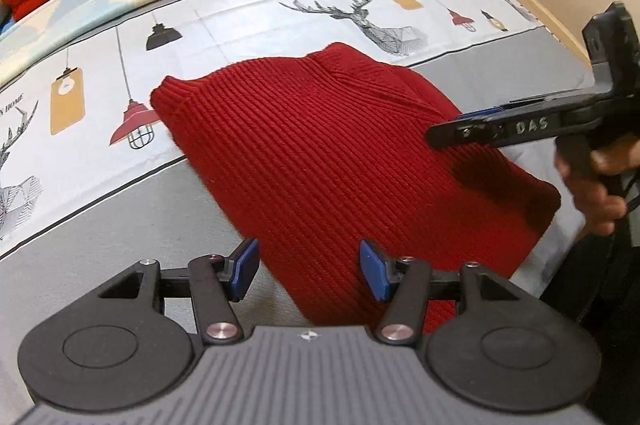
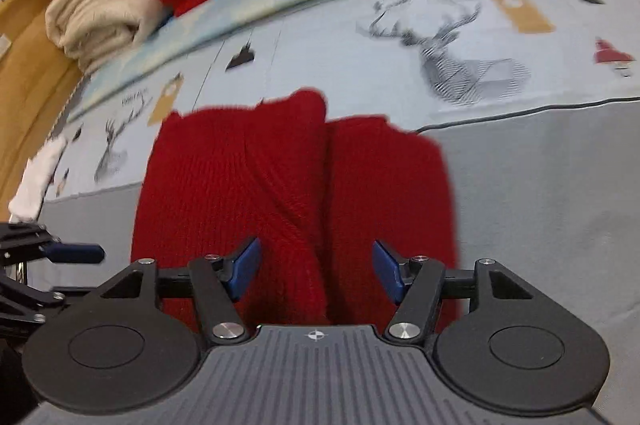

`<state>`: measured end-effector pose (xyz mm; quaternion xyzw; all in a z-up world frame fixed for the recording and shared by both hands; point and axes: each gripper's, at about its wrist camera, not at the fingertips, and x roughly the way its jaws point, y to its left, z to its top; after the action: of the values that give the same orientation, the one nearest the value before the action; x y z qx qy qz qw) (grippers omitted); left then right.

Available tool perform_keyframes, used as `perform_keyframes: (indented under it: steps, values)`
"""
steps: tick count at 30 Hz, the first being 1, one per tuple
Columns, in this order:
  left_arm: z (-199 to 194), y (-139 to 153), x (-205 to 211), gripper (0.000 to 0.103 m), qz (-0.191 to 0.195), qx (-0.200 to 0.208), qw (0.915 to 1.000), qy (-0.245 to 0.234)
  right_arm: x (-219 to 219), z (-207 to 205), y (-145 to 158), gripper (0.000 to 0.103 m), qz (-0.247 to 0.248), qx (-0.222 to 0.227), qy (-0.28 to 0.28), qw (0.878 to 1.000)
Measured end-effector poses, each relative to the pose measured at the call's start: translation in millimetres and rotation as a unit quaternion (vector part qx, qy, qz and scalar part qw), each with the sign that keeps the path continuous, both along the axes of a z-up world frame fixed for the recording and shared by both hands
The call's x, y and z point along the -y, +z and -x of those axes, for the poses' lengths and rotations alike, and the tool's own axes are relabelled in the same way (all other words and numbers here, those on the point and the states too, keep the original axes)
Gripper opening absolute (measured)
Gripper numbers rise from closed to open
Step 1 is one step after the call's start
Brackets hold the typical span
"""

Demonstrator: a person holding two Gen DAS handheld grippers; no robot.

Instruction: Fold small clothes

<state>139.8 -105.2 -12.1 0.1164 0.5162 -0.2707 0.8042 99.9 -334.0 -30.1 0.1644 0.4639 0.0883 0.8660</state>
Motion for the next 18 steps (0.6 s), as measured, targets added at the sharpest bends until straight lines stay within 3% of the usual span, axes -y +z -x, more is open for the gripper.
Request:
perform_keyframes:
  steps: [3, 5, 6, 7, 14, 15, 16, 18]
  values:
    - [-6, -1, -3, 0.061, 0.003, -0.003, 0.9999, 0.013, -7, -9, -5, 0.080, 0.016, 0.008, 0.009, 1.000]
    - [-9, -1, -4, 0.061, 0.008, -0.003, 0.9998, 0.018, -8, -12, -6, 0.077, 0.013, 0.015, 0.008, 1.000]
    - [-11, -1, -3, 0.061, 0.010, -0.002, 0.9997, 0.020, -8, -13, -5, 0.060, 0.007, 0.023, 0.014, 1.000]
    - [-12, -1, -3, 0.061, 0.011, -0.001, 0.9997, 0.022, -7, -14, -4, 0.030, -0.010, 0.030, 0.022, 0.999]
    - [-25, -3, 0, 0.060, 0.034, -0.004, 0.9988, 0.035, -10, -5, 11, 0.017, 0.018, 0.066, 0.002, 0.998]
    - [-27, -8, 1, 0.054, 0.034, -0.014, 0.9988, 0.031, -11, -3, 12, 0.017, 0.028, 0.068, -0.003, 0.997]
    - [-29, -17, 3, 0.049, 0.020, -0.027, 0.9990, 0.027, -13, -3, 11, 0.017, 0.035, 0.066, -0.006, 0.997]
    - [-32, -31, 7, 0.049, -0.004, -0.042, 0.9987, 0.030, -15, -4, 4, 0.017, 0.042, 0.052, 0.000, 0.998]
